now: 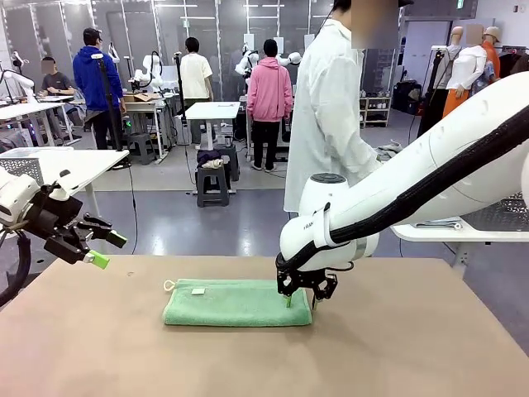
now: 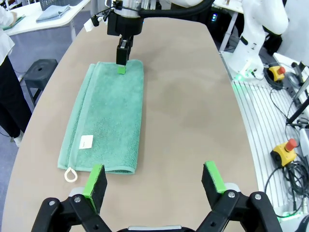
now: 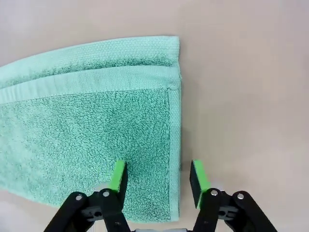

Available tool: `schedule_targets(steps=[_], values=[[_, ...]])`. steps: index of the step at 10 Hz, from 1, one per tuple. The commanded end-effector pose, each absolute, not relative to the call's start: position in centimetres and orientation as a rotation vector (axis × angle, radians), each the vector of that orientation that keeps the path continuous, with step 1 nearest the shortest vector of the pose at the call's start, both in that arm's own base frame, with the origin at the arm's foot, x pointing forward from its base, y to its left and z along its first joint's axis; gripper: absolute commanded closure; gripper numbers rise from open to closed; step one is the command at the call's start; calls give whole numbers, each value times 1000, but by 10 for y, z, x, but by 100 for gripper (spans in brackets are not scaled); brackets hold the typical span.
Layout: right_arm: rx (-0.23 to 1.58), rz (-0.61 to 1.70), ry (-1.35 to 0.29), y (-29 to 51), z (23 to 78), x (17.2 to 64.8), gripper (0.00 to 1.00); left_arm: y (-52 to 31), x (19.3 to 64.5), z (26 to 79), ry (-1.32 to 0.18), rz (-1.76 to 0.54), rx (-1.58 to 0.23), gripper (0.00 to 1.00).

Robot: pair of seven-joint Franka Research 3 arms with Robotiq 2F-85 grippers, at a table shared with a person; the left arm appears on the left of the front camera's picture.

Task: Fold the towels and place them in the basket.
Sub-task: When a person lays out a Towel with hook on the table, fold it in half twice.

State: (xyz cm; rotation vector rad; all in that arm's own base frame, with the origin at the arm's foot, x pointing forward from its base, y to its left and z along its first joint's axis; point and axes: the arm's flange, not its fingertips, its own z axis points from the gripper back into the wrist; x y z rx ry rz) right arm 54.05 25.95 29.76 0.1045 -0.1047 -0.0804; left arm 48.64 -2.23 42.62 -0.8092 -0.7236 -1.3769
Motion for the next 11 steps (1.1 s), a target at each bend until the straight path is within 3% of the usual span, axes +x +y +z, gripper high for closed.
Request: schedule_targets(steps=[1, 2, 3, 4, 5, 6, 7, 8, 9, 11], values=[[57, -100, -121, 268, 293, 546, 53, -23, 484, 427, -721, -1383, -783, 0], [57, -99, -117, 267, 291, 546, 53, -23, 484, 427, -721, -1383, -783, 0], [57, -97, -113, 266, 289, 546, 72, -23, 484, 427, -721, -1383, -783, 0], [57, -98, -110, 265, 288, 545, 55, -23, 484, 427, -721, -1383, -783, 0], [58, -101, -109, 263, 287, 545, 91, -23, 484, 427, -721, -1383, -783, 0], [59, -100, -109, 262, 287, 545, 72, -23, 484, 427, -721, -1383, -783, 0], [59, -98, -108, 262, 287, 544, 100, -23, 484, 427, -721, -1383, -783, 0], [59, -98, -106, 261, 286, 544, 91, -23, 484, 427, -721, -1383, -783, 0], [60, -99, -104, 260, 285, 544, 100, -23, 484, 427, -721, -1383, -783, 0], [48, -100, -101, 256, 283, 542, 100, -23, 484, 427, -721, -1383, -783, 0]])
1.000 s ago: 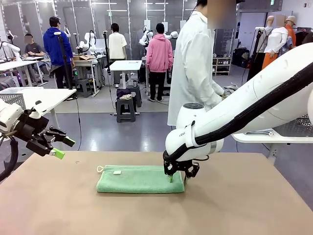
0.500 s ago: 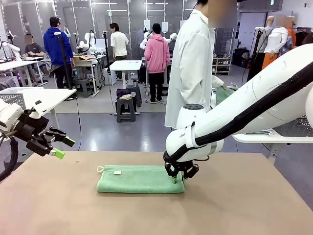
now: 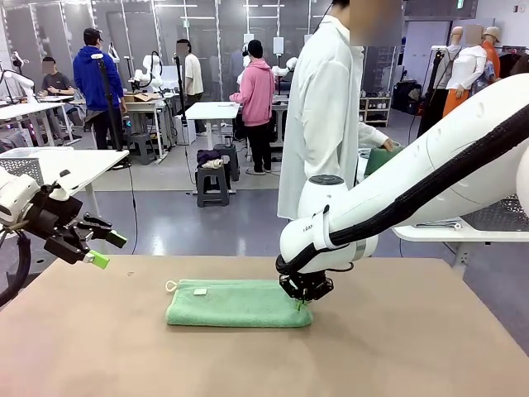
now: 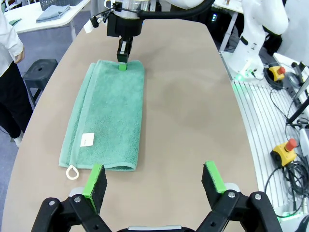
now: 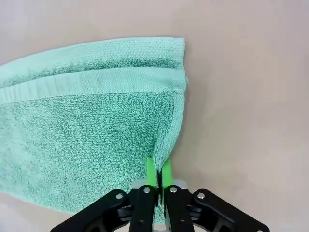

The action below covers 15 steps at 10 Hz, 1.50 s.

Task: Fold the towels and place them in the basket.
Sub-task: When a person lays out a Towel with hook on the table, fold it in half twice.

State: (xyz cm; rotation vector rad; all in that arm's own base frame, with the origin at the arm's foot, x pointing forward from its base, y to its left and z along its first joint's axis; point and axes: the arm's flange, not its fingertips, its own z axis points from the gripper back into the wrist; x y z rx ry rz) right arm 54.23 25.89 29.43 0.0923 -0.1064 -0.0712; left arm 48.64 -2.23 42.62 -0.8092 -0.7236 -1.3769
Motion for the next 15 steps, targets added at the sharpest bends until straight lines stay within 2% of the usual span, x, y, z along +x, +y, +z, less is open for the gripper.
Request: schedule_targets(steps=[1, 6, 9, 12, 15], values=[[43, -99, -107, 249, 284, 541, 100, -23, 484, 427, -721, -1383, -783, 0], [39, -82, -134, 153, 303, 520, 100, -23, 484, 427, -721, -1383, -783, 0], [44, -76, -195, 141, 330, 522, 100, -23, 484, 427, -721, -1383, -783, 0], [-3, -38, -233, 190, 390, 514, 100, -23, 484, 427, -721, -1383, -783, 0], [-75, -1, -253, 288, 407, 513, 100, -23, 484, 427, -721, -1383, -783, 0]])
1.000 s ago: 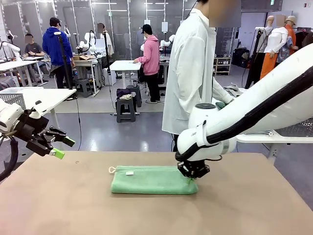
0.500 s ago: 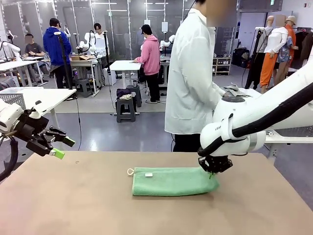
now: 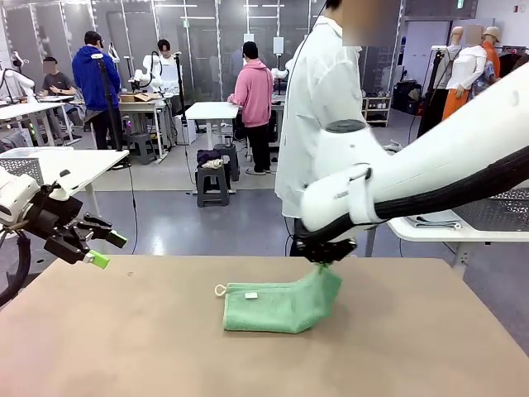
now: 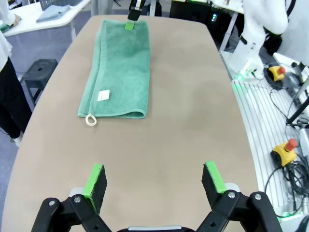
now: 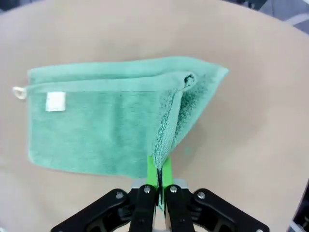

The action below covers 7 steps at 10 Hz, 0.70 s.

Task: Fold the towels and place them in the basket.
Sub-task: When a person lays out a Towel with hook on the table, fold it in half twice.

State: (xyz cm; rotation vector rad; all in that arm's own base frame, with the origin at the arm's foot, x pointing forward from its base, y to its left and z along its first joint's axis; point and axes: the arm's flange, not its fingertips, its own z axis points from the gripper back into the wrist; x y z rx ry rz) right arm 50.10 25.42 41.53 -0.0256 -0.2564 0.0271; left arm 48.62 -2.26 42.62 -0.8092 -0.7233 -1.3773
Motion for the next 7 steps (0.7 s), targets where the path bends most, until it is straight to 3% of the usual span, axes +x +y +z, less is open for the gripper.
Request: schedule_targets(steps=[1, 7], values=[[-72, 15, -265, 319, 405, 513, 100, -23, 484, 427, -721, -1383, -783, 0], [51, 20, -184, 402, 362, 519, 100, -23, 484, 427, -721, -1383, -783, 0]])
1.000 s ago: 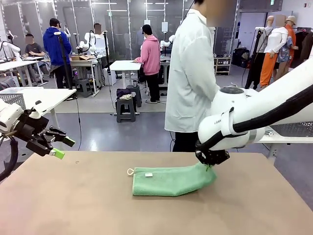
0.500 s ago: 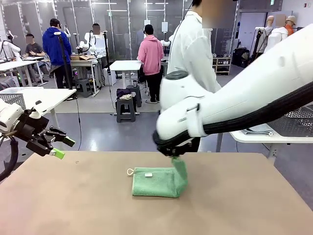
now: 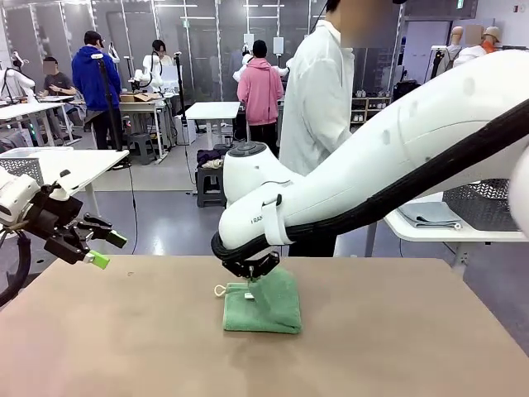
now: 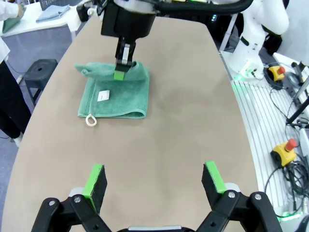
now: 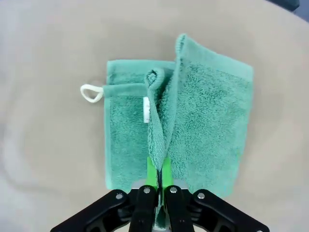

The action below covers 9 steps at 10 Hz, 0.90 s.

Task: Fold the towels and place them in the basket.
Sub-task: When a person lays out a Towel with hook on the table, fold it in half twice.

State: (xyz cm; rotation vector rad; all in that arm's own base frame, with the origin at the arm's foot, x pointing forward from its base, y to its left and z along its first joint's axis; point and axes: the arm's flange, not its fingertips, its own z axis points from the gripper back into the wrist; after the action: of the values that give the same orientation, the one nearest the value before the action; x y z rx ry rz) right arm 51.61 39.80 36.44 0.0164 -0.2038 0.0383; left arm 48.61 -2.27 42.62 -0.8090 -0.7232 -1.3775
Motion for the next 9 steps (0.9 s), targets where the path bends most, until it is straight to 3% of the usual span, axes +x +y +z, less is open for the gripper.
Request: schedule_targets(steps=[1, 5, 6, 7, 8, 9], values=[[62, 30, -159, 405, 356, 518, 100, -23, 484, 427, -721, -1383, -783, 0], [90, 45, -87, 414, 334, 517, 100, -23, 484, 427, -721, -1383, -783, 0], [102, 49, -89, 414, 334, 518, 76, -23, 484, 427, -721, -1383, -783, 0], [110, 48, -100, 414, 334, 518, 76, -23, 484, 427, -721, -1383, -783, 0], [118, 46, -107, 414, 339, 516, 56, -23, 484, 427, -721, -1383, -783, 0], [127, 43, -113, 411, 345, 513, 73, -23, 484, 427, -721, -1383, -783, 0]])
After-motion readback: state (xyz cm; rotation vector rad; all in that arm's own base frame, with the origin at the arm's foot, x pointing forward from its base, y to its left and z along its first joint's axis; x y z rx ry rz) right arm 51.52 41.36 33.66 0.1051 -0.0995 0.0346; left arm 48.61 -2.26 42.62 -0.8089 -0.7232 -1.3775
